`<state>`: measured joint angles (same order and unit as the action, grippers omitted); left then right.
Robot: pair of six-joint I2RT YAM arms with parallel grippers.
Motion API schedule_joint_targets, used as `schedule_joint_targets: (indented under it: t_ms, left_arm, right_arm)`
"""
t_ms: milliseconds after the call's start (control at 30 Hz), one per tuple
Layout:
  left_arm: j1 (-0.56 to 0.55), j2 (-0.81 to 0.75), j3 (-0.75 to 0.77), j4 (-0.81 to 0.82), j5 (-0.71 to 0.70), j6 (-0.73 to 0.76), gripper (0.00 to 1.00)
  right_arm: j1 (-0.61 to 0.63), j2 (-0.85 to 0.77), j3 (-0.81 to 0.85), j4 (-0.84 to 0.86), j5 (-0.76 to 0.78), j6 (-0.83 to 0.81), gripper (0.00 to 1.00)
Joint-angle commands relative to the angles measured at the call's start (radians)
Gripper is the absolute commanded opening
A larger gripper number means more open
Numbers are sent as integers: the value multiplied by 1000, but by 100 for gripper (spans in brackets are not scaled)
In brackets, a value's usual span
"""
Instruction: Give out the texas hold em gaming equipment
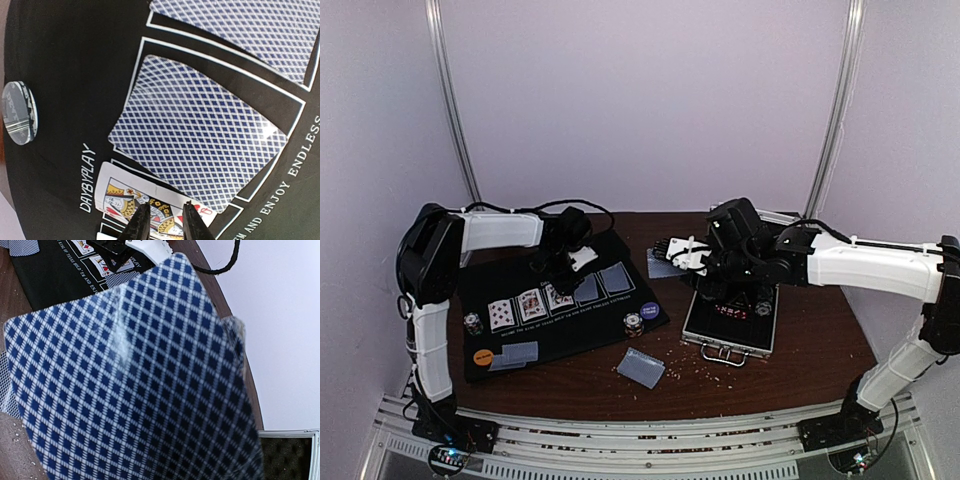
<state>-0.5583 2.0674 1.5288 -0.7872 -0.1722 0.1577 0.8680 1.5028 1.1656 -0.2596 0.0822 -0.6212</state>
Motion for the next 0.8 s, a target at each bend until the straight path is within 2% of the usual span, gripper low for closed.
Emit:
schedule_joint_targets:
  t_ms: [0,433,767]
  left_arm:
    - [-2,24,-12,5,3,-3,25]
    - [-19,21,-13,16,51,17,25]
    - [-19,-4,-31,10,0,29,26]
  right_arm:
    - [-3,-22,-2,2,5,12,41]
    - [-4,-23,-3,1,4,15,41]
    - [-2,-27,-4,-8,0,21,41]
